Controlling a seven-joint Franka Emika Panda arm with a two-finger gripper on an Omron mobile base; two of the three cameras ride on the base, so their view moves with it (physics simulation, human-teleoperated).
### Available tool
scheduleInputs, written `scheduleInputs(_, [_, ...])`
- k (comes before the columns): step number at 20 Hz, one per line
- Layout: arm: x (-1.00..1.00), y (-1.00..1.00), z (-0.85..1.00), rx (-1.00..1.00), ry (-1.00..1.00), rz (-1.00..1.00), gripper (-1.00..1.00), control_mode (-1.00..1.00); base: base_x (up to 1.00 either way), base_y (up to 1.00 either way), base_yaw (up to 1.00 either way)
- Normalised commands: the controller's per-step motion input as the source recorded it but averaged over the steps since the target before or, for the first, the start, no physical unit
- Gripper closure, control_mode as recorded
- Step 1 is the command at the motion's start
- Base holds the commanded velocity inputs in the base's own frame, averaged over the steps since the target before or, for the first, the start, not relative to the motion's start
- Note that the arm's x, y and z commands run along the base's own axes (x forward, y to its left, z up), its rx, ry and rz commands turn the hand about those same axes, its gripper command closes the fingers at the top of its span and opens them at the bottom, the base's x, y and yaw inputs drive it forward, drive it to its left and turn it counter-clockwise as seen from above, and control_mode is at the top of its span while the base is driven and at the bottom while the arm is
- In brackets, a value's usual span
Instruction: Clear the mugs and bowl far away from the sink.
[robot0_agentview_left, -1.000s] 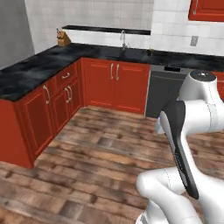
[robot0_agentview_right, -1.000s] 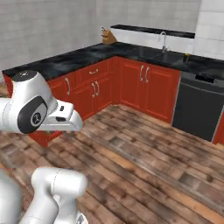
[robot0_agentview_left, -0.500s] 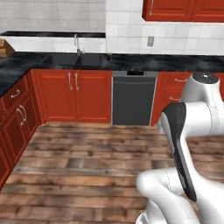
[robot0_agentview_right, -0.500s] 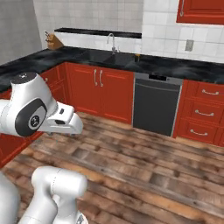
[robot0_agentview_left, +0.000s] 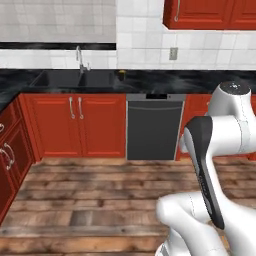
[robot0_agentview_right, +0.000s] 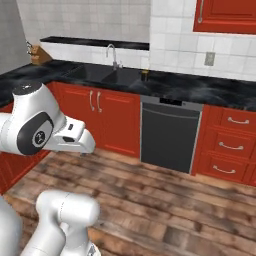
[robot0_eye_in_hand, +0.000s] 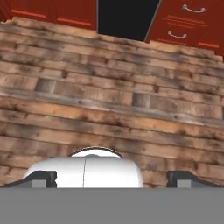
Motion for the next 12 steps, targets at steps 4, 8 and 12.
scheduleInputs(4, [0.0,0.0,0.0,0.0,0.0,0.0,-1.0,1.0,1.0,0.06,-0.05])
scheduleInputs(8, [0.0,0.0,0.0,0.0,0.0,0.0,-1.0,1.0,1.0,0.21,-0.12])
scheduleInputs(12, [0.0,0.0,0.0,0.0,0.0,0.0,-1.0,1.0,1.0,0.35,-0.13])
